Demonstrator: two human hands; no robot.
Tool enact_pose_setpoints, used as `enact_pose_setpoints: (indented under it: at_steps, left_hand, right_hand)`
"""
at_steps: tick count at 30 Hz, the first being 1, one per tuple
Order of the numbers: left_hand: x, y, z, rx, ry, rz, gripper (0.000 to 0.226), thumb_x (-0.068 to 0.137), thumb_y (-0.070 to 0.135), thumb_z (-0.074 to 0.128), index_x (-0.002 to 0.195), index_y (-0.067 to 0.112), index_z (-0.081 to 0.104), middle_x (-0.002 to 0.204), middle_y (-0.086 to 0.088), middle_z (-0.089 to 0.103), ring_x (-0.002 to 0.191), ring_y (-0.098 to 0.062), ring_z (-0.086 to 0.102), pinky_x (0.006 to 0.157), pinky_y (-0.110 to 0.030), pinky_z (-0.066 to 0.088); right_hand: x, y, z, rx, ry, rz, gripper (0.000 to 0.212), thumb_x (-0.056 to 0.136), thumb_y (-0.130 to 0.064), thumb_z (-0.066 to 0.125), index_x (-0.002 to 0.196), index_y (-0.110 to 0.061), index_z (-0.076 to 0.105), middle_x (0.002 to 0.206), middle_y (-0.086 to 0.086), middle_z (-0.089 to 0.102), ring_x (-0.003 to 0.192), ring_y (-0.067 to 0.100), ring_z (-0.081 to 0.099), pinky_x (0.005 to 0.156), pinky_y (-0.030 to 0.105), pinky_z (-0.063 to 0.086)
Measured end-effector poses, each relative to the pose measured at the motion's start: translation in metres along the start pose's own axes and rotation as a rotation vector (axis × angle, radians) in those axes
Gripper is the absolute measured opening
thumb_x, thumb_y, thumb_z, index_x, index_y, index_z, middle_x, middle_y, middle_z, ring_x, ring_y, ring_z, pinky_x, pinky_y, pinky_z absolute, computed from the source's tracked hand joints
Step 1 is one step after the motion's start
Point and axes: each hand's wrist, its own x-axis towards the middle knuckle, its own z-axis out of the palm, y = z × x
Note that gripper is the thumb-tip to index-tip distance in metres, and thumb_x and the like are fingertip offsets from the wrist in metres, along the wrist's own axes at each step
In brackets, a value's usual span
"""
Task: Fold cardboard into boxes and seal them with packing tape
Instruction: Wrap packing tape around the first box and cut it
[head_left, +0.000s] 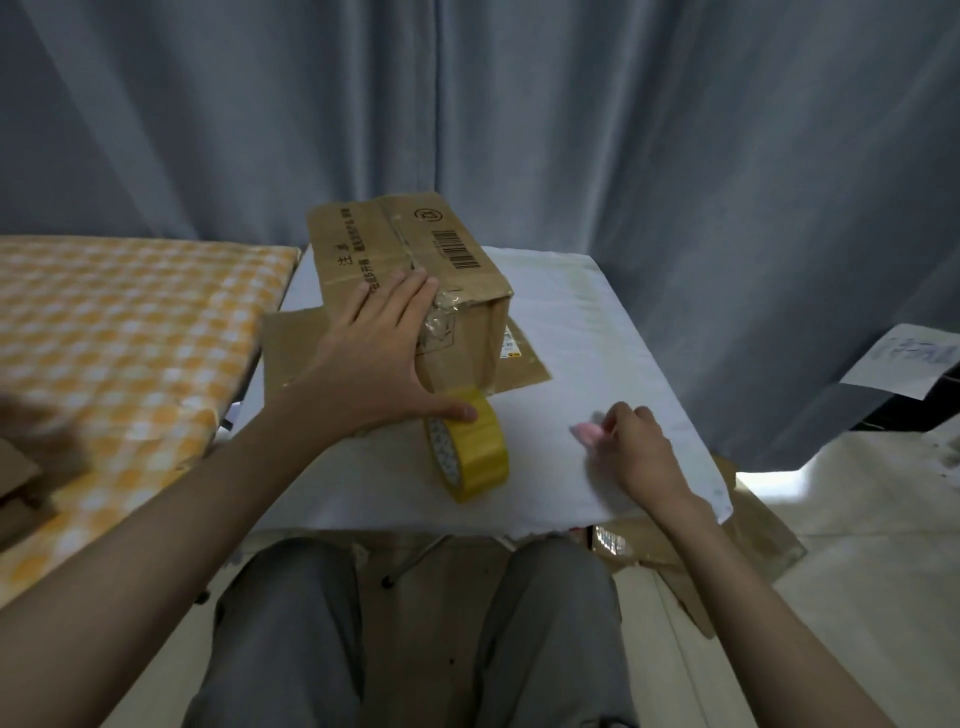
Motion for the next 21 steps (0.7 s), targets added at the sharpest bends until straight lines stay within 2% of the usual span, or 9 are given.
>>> enact_pose_setpoints:
  at_steps: [2,4,7,9,12,14,16,18,21]
  left_hand:
    - [0.0,0.0,0.0,0.001,-0.004,0.002,0.148,0.045,0.109,0.025,0.159,0.017,0.004,0.167,0.002,0.005,0.153,-0.015,0.004,0.124,-0.041,-0.001]
    - [-0.001,0.0,-0.001,0.008,0.001,0.0,0.148,0.045,0.109,0.023,0.159,0.016,0.004,0.167,0.002,0.005,0.153,-0.015,0.004,0.124,-0.041,-0.001]
    - [-0.001,0.001,-0.002,0.003,0.002,-0.008,0.149,0.044,0.109,0.02,0.159,0.016,0.005,0.167,0.002,0.005,0.153,-0.014,0.003,0.124,-0.041,0.0]
    - [-0.001,0.002,-0.002,-0.005,-0.005,-0.013,0.149,0.042,0.109,0.017,0.159,0.017,0.005,0.167,0.002,0.005,0.153,-0.014,0.002,0.124,-0.042,0.001]
    - [0.0,0.002,-0.003,-0.006,-0.012,-0.019,0.149,0.042,0.108,0.018,0.159,0.017,0.005,0.167,0.003,0.004,0.153,-0.013,0.001,0.124,-0.044,0.004]
    - [-0.001,0.002,-0.004,-0.007,-0.013,-0.021,0.149,0.042,0.107,0.019,0.159,0.017,0.005,0.167,0.003,0.004,0.153,-0.013,0.001,0.124,-0.044,0.004]
    - [-0.001,0.002,-0.004,0.001,-0.008,-0.023,0.148,0.042,0.107,0.021,0.159,0.016,0.006,0.167,0.003,0.005,0.153,-0.014,0.002,0.124,-0.043,0.004]
    - [-0.001,0.002,-0.003,0.001,-0.002,-0.022,0.147,0.043,0.106,0.022,0.159,0.016,0.007,0.167,0.003,0.007,0.153,-0.014,0.004,0.124,-0.043,0.005]
    - [-0.001,0.003,-0.003,-0.007,0.001,-0.022,0.147,0.044,0.106,0.023,0.159,0.016,0.009,0.166,0.003,0.009,0.153,-0.015,0.006,0.124,-0.043,0.005]
  right_hand:
    - [0.001,-0.02,-0.007,0.238,0.062,-0.112,0.02,0.096,-0.032,0.064,0.091,-0.016,0.055,0.084,0.001,0.061,0.07,0.02,0.06,0.059,0.034,0.047]
    - [0.001,-0.046,-0.015,0.391,0.141,-0.282,0.011,0.097,-0.029,0.065,0.099,-0.018,0.067,0.088,0.001,0.067,0.067,0.013,0.066,0.06,0.037,0.056]
    - [0.002,-0.081,-0.025,0.378,0.228,-0.586,0.016,0.099,-0.026,0.063,0.108,-0.023,0.075,0.099,-0.004,0.067,0.079,0.012,0.064,0.068,0.028,0.053]
    - [0.005,-0.097,-0.027,0.381,0.209,-0.693,0.017,0.098,-0.019,0.063,0.109,-0.023,0.075,0.103,-0.006,0.068,0.09,0.011,0.064,0.073,0.027,0.053]
    - [0.011,-0.112,-0.025,0.346,0.167,-0.774,0.017,0.096,-0.013,0.065,0.108,-0.02,0.074,0.104,-0.009,0.069,0.095,0.004,0.062,0.077,0.023,0.052]
    - [0.015,-0.116,-0.021,0.338,0.182,-0.815,0.013,0.094,-0.012,0.068,0.104,-0.018,0.074,0.097,-0.013,0.065,0.09,-0.002,0.058,0.075,0.012,0.044]
    - [0.018,-0.118,-0.019,0.348,0.19,-0.832,0.008,0.09,-0.01,0.072,0.097,-0.014,0.072,0.09,-0.012,0.06,0.084,-0.003,0.055,0.073,0.009,0.039]
    - [0.022,-0.118,-0.017,0.349,0.176,-0.847,0.007,0.087,-0.007,0.074,0.091,-0.011,0.069,0.086,-0.008,0.058,0.08,0.001,0.054,0.069,0.011,0.039]
    - [0.026,-0.12,-0.016,0.309,0.153,-0.86,0.012,0.084,-0.002,0.073,0.087,-0.009,0.064,0.088,-0.001,0.059,0.079,0.009,0.053,0.066,0.023,0.045]
